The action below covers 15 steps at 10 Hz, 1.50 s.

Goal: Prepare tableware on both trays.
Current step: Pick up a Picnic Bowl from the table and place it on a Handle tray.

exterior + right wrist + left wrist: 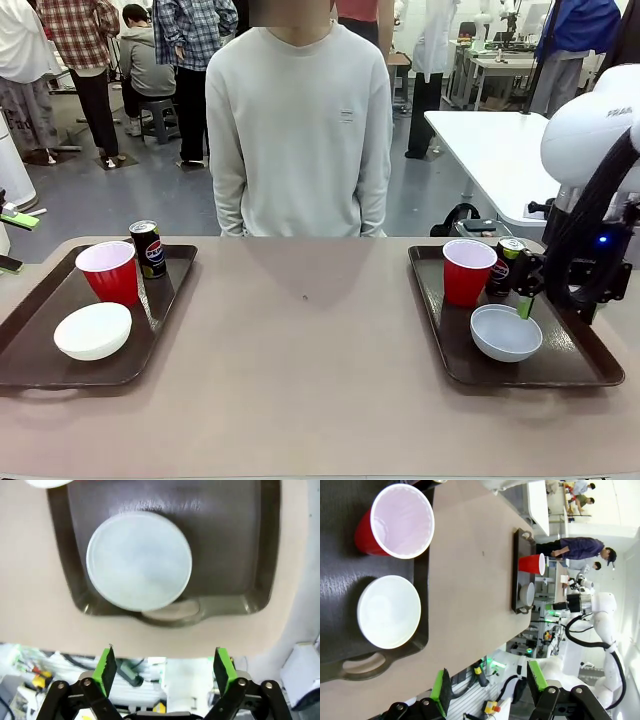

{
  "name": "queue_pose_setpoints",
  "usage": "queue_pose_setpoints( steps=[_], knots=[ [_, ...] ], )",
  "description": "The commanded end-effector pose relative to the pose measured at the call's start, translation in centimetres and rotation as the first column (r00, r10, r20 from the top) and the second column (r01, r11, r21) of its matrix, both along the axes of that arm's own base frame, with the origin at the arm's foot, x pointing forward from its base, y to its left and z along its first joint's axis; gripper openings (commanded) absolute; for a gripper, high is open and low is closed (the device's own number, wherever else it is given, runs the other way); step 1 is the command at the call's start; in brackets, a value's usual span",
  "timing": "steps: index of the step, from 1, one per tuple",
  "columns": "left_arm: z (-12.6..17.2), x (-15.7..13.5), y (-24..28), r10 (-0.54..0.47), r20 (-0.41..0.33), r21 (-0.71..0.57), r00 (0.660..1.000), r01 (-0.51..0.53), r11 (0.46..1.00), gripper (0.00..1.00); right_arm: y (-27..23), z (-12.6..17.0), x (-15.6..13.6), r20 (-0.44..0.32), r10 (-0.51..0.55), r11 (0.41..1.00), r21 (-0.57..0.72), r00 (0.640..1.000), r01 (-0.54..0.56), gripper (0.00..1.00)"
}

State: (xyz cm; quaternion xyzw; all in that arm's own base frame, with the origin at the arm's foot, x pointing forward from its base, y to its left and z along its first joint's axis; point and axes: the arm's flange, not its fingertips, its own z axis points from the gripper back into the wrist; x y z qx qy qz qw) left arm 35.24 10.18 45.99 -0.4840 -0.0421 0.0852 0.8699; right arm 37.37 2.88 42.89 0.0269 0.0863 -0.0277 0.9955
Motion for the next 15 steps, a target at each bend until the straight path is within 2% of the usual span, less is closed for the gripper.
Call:
queue_pose_setpoints(
  steps=[1, 3, 4, 5, 6, 7, 8, 9, 10, 11, 13, 15],
  knots=[
    [0.0, 0.0, 0.1, -0.003, 0.022, -0.021, 1.0, 0.003, 1.0, 0.8, -0.3, 2.8, -5.1, -0.035, 0.139, 0.966, 0.223, 0.99, -0.128, 1.0],
    [0.0, 0.0, 0.1, -0.003, 0.022, -0.021, 1.0, 0.003, 1.0, 0.8, -2.3, 5.7, -9.8, 0.093, 0.233, 0.85, 0.464, 0.968, -0.249, 1.0],
    [0.0, 0.0, 0.1, -0.003, 0.022, -0.021, 1.0, 0.003, 1.0, 0.8, -3.9, 6.7, -12.0, 0.212, 0.258, 0.754, 0.566, 0.943, -0.333, 1.0],
    [0.0, 0.0, 0.1, -0.003, 0.022, -0.021, 1.0, 0.003, 1.0, 0.8, -5.6, 7.3, -13.2, 0.334, 0.221, 0.634, 0.665, 0.916, -0.396, 1.0],
    [0.0, 0.0, 0.1, -0.003, 0.022, -0.021, 1.0, 0.003, 1.0, 0.8, -7.7, 7.5, -13.6, 0.423, 0.078, 0.505, 0.764, 0.903, -0.401, 1.0],
    [0.0, 0.0, 0.1, -0.003, 0.022, -0.021, 1.0, 0.003, 1.0, 0.8, -9.3, 7.2, -12.9, 0.4, -0.056, 0.425, 0.839, 0.915, -0.341, 1.0],
    [0.0, 0.0, 0.1, -0.003, 0.022, -0.021, 1.0, 0.003, 1.0, 0.8, -11.0, 6.8, -12.4, 0.292, -0.184, 0.365, 0.907, 0.939, -0.21, 1.0],
    [0.0, 0.0, 0.1, -0.003, 0.022, -0.021, 1.0, 0.003, 1.0, 0.8, -12.6, 6.1, -10.9, 0.193, -0.21, 0.352, 0.929, 0.958, -0.11, 1.0],
    [0.0, 0.0, 0.1, -0.003, 0.022, -0.021, 1.0, 0.003, 1.0, 0.8, -13.8, 4.9, -8.8, 0.042, -0.181, 0.372, 0.928, 0.983, 0.028, 1.0],
    [0.0, 0.0, 0.1, -0.003, 0.022, -0.021, 1.0, 0.003, 1.0, 0.8, -14.2, 3.1, -7.0, -0.065, -0.136, 0.42, 0.9, 0.989, 0.116, 1.0],
    [0.0, 0.0, 0.1, -0.003, 0.022, -0.021, 1.0, 0.003, 1.0, 0.8, -14.8, 1.7, -6.2, -0.095, -0.099, 0.447, 0.885, 0.991, 0.13, 1.0],
    [0.0, 0.0, 0.1, -0.003, 0.022, -0.021, 1.0, 0.003, 1.0, 0.8, -16.0, 1.3, -6.2, -0.079, -0.127, 0.445, 0.886, 0.989, 0.129, 1.0]
  ],
)
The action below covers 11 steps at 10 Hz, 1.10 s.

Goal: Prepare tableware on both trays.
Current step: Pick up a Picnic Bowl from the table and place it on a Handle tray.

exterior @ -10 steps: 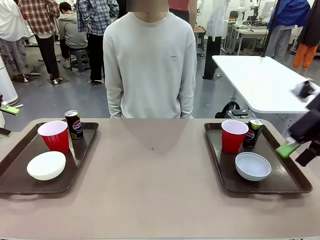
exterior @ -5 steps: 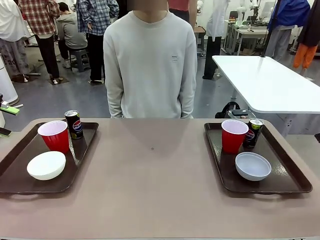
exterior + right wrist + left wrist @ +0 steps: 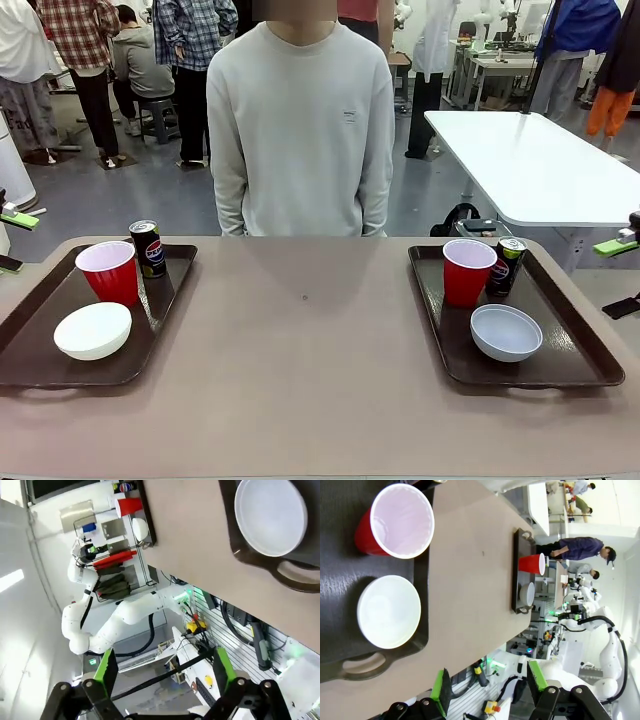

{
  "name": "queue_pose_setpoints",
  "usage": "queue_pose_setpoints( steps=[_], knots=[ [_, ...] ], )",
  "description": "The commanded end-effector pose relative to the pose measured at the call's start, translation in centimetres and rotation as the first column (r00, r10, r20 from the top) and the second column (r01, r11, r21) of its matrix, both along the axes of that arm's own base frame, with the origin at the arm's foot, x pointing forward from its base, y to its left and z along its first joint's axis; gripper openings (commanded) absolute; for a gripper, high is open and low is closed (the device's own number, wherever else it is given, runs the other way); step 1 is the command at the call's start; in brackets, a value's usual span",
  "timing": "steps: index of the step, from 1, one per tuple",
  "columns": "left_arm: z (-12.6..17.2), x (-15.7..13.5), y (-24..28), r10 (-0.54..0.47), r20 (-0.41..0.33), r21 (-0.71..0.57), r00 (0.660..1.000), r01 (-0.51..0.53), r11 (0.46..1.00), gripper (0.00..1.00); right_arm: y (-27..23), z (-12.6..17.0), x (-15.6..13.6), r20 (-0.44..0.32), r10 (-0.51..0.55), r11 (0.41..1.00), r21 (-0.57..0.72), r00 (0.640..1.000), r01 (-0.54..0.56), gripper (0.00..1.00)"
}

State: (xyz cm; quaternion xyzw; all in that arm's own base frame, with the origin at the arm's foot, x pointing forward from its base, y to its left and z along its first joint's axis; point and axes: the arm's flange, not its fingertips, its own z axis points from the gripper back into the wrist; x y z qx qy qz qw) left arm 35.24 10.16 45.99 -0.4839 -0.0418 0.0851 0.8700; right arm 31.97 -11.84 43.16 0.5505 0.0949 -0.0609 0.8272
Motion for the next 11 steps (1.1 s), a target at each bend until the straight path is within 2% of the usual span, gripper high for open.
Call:
queue_pose_setpoints(
  steps=[1, 3, 4, 11],
  knots=[
    [0.0, 0.0, 0.1, -0.002, 0.022, -0.021, 1.0, 0.003, 1.0, 0.8, -2.0, 1.0, -1.2, 0.044, -0.006, 1.0, 0.006, 0.999, 0.006, 1.0],
    [0.0, 0.0, 0.1, -0.002, 0.022, -0.021, 1.0, 0.003, 1.0, 0.8, -2.9, 1.1, -1.6, 0.089, -0.03, 0.999, -0.027, 0.996, 0.032, 1.0],
    [0.0, 0.0, 0.1, -0.002, 0.022, -0.021, 1.0, 0.003, 1.0, 0.8, -1.8, 1.0, -0.7, 0.031, -0.022, 1.0, 0.0, 0.999, 0.022, 1.0],
    [0.0, 0.0, 0.1, -0.002, 0.022, -0.021, 1.0, 0.003, 1.0, 0.8, -1.8, 1.0, -0.7, 0.031, -0.022, 1.0, 0.0, 0.999, 0.022, 1.0]
  ],
)
